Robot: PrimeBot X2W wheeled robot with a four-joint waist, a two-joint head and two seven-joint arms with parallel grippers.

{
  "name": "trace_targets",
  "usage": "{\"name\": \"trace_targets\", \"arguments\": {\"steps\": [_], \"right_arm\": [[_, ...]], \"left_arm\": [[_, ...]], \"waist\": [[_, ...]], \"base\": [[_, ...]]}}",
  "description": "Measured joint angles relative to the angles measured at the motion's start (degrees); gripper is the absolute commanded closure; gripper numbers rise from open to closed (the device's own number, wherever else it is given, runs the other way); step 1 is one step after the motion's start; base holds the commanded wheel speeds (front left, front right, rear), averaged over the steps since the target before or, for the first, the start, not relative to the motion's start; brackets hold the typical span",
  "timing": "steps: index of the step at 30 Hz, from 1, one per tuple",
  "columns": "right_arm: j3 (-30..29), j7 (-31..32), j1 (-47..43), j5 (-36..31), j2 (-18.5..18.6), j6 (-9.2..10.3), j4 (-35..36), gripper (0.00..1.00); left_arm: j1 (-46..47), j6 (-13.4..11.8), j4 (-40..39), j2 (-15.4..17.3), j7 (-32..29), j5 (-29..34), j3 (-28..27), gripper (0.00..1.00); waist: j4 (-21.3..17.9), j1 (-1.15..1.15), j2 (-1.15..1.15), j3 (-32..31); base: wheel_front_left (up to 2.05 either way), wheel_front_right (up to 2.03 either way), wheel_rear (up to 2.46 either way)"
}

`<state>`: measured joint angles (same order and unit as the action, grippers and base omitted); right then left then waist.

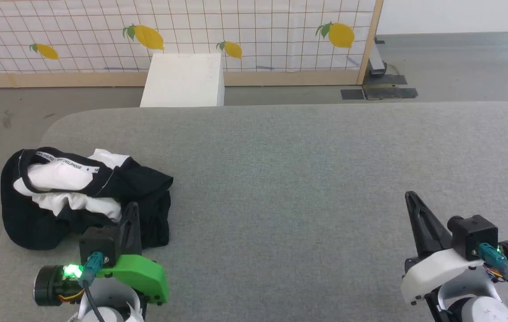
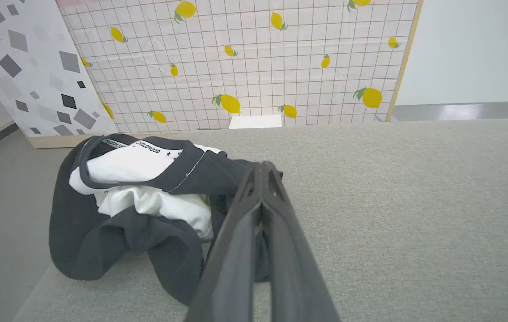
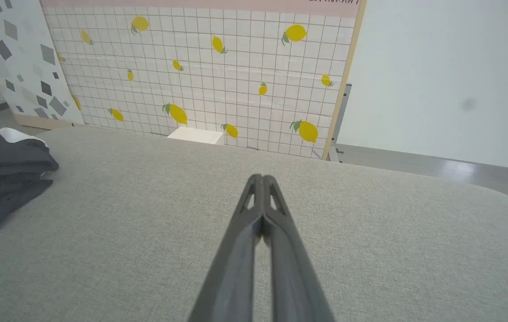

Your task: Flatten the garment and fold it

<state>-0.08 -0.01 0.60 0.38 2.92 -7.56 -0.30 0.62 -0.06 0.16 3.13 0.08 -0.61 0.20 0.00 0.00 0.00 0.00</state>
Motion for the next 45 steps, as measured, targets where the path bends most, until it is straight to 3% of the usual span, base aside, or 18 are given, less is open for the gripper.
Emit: {"name": "trace_targets", "arguments": {"steps": [24,45], "right_arm": [[-1.11,-2.12,-0.83,2.96,0.00,0.00,-0.93,0.00],[-0.98,-4.64,-2.05,5.26,-0.01,0.00,-2.03,0.00]], "left_arm": [[-0.02,-0.26,1.08,0.01,2.10,-2.44,0.75,0.00],[-1.55,-1.00,1.32,0.01,4.63,-5.01,0.19,0.00]], "waist": [[0.38,0.00,0.00,-0.09],[5.32,0.00,0.00,-0.21]], "base": [[0.00,0.00,0.00],[0.00,0.00,0.00]]}}
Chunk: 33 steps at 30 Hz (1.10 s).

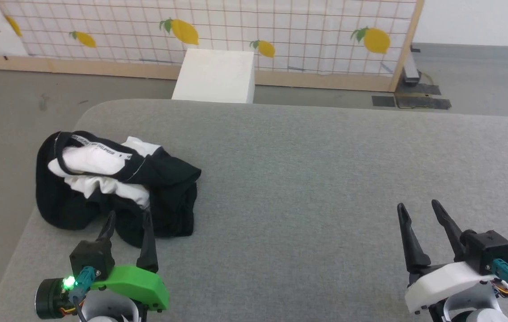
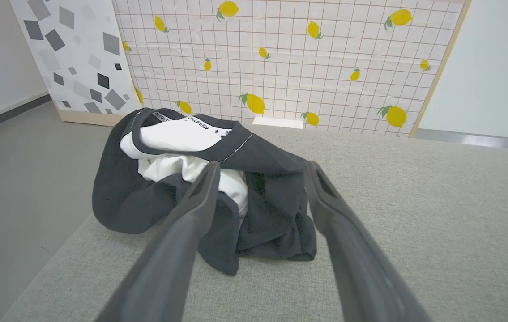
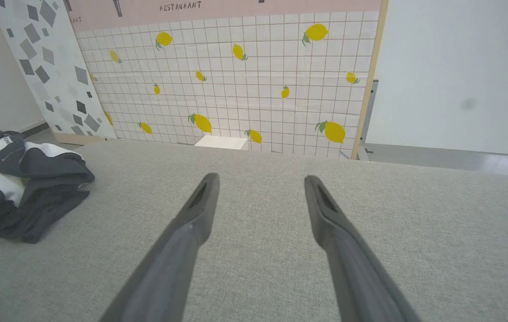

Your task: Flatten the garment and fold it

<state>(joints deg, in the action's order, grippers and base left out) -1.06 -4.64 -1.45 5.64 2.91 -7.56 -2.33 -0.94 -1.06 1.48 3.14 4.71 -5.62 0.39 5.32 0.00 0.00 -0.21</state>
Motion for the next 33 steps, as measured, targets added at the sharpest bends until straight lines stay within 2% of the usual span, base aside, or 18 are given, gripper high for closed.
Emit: {"name": "trace_targets", "arguments": {"steps": [33], "right_arm": [[0.33,-3.96,-1.40,3.52,0.00,0.00,-2.96,0.00]], "left_arm": [[-2.26,-0.96,0.83,-0.01,3.93,-2.90,-0.67,0.00]], "waist": [[10.53,0.00,0.00,-0.05]], "base": [[0.00,0.00,0.00]]}}
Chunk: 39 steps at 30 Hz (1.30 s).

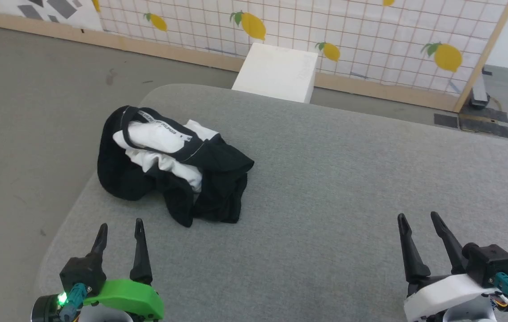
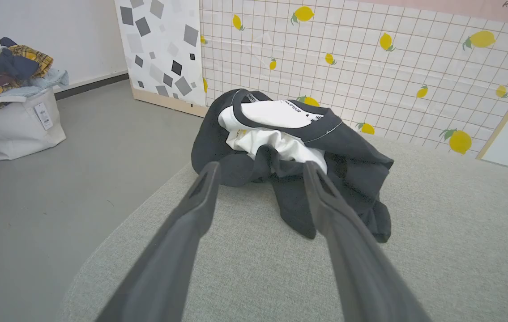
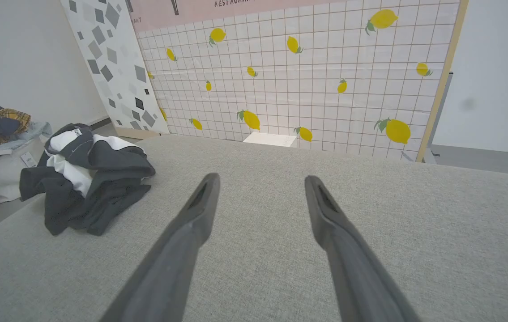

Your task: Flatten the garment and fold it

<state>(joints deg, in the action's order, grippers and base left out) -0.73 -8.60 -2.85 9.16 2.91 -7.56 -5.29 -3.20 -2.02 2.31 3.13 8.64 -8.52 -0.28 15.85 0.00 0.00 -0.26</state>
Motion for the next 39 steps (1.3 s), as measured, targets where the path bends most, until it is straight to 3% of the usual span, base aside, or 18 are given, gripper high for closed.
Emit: {"name": "trace_targets", "arguments": {"steps": [39], "right_arm": [[0.57,-4.53,-1.48,2.04,0.00,0.00,-2.42,0.00]], "left_arm": [[-1.87,-1.57,0.97,0.00,4.59,-3.26,0.27,0.00]], "waist": [[8.18,0.00,0.00,0.01]], "base": [[0.00,0.00,0.00]]}}
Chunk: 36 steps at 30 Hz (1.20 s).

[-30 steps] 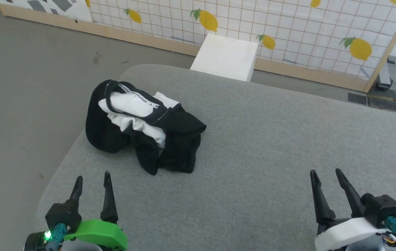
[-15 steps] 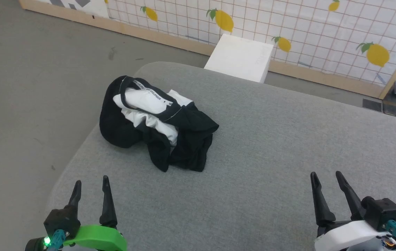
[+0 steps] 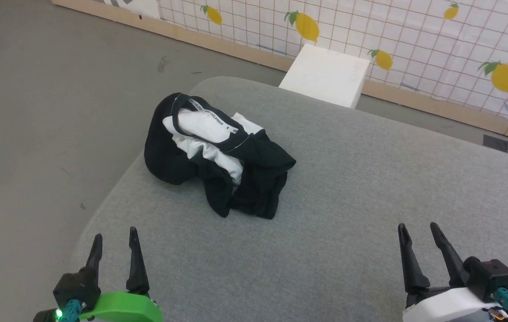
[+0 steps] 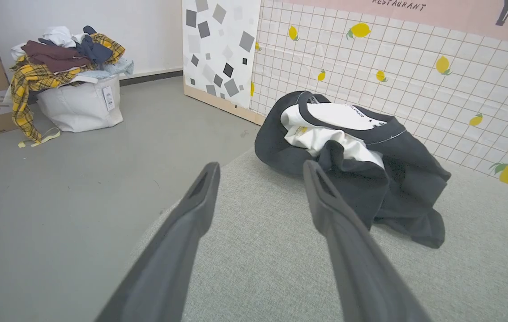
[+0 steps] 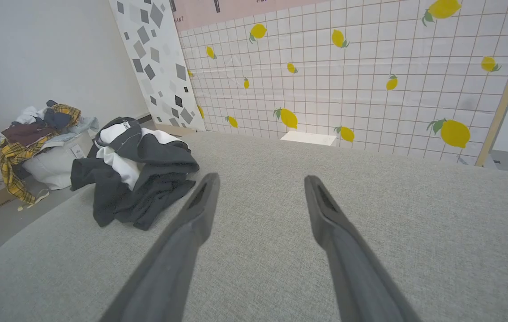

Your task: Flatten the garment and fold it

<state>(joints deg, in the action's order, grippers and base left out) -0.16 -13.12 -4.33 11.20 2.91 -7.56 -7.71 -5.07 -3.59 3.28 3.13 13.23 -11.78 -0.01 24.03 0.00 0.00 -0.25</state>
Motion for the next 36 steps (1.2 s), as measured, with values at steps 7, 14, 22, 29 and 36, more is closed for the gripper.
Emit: {"name": "trace_targets", "arguments": {"steps": [7,14,22,29,36], "right_arm": [[-0.05,-0.75,-0.65,0.49,-0.01,0.00,-0.20,0.00],[-0.12,-1.53,-0.68,0.96,-0.01,0.00,-0.55,0.00],[-0.25,-1.53,-0.68,0.93,-0.01,0.00,-0.74,0.00],[-0.41,-1.53,-0.26,-1.34,-0.03,0.00,-0.54,0.00],[-1.43,-1.53,4.03,-5.17,-0.10,0.00,0.89,0.00]], "left_arm": [[-0.44,-0.02,0.46,0.00,0.75,-0.31,0.09,0.00],[-0.49,0.01,1.02,0.00,1.48,-0.03,0.13,0.00],[1.70,2.65,3.97,0.88,1.41,0.04,0.08,0.00],[19.55,7.91,9.58,4.28,-8.68,-5.45,0.03,0.00],[40.52,9.67,20.16,8.61,-24.12,-11.56,0.26,0.00]], "waist": [[1.25,0.00,0.00,-0.08],[1.92,0.00,0.00,0.21],[1.75,0.00,0.00,0.93],[1.33,0.00,0.00,3.07],[-1.14,0.00,0.00,7.73]], "base": [[0.00,0.00,0.00],[0.00,0.00,0.00],[0.00,0.00,0.00],[0.00,0.00,0.00],[0.00,0.00,0.00]]}}
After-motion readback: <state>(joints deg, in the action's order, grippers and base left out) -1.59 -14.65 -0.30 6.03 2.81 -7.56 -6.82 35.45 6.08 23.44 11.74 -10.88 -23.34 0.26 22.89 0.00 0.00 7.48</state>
